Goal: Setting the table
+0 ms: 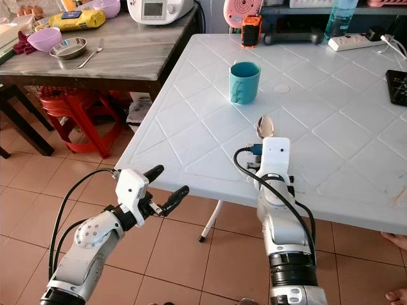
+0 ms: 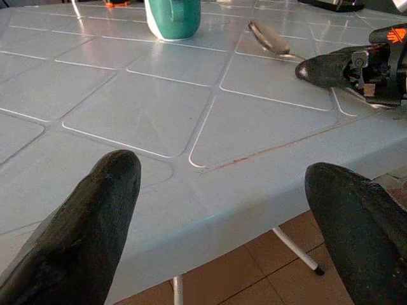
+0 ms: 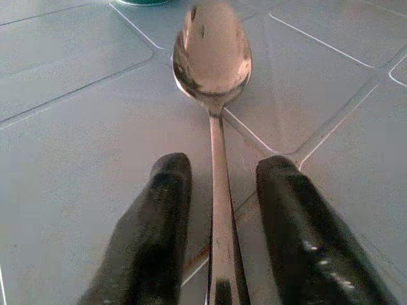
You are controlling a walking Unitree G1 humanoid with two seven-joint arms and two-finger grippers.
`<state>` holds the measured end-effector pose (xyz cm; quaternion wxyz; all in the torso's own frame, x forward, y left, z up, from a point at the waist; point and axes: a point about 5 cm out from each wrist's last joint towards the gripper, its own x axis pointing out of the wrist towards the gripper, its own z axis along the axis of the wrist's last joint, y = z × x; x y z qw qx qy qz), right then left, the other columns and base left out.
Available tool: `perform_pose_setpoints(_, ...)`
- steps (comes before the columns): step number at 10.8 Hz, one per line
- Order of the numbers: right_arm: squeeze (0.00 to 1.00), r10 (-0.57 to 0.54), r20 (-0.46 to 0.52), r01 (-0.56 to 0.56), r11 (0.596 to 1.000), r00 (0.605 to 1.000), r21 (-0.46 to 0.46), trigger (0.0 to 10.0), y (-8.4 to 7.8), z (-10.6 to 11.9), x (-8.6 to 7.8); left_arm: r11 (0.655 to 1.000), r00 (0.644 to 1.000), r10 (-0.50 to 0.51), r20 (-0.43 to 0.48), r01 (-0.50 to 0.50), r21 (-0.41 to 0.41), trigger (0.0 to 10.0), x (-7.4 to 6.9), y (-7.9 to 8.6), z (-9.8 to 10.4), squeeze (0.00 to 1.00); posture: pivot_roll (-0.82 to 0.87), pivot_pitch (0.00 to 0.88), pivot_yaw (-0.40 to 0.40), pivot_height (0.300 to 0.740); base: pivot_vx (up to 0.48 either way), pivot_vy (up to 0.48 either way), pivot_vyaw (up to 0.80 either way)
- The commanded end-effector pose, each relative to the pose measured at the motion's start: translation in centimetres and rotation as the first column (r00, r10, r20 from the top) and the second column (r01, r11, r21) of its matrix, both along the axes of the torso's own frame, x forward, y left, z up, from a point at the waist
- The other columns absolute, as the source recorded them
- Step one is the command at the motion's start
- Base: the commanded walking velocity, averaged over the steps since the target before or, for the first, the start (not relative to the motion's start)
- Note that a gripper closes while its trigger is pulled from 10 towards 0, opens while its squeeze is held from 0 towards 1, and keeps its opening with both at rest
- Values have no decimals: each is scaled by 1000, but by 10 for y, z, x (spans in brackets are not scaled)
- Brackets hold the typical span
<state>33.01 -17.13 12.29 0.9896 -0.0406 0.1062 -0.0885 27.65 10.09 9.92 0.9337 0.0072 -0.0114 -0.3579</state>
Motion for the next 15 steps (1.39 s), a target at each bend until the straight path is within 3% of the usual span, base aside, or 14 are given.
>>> perform_pose_setpoints(1,0,-34,-183,33,999,983,-9,10000,-10,-39,-14,1000,1000,-7,15,7,9,10000,1,1,3,0,-135,137,132,740,0,0,0)
perform_pose_setpoints(4,0,-23,-182,17,999,983,-32,10000,-16,-40,-14,1000,1000,-6,13,6,10,10000,2,2,3,0,-132,137,130,740,0,0,0)
perform_pose_setpoints(5,0,-8,-187,3,1000,982,-29,3333,-17,-41,-14,1000,1000,-4,11,4,13,10000,1,2,2,0,-129,137,129,740,0,0,0)
perform_pose_setpoints(6,0,3,-187,-8,1000,982,-28,0,-16,-42,-14,1000,1000,-3,11,3,13,10000,1,2,2,0,-128,137,129,740,0,0,0)
perform_pose_setpoints(15,0,36,-194,-37,999,980,-1,0,-10,-48,-19,998,998,-56,6,56,-16,10000,-3,-1,4,0,-132,138,134,740,0,0,0)
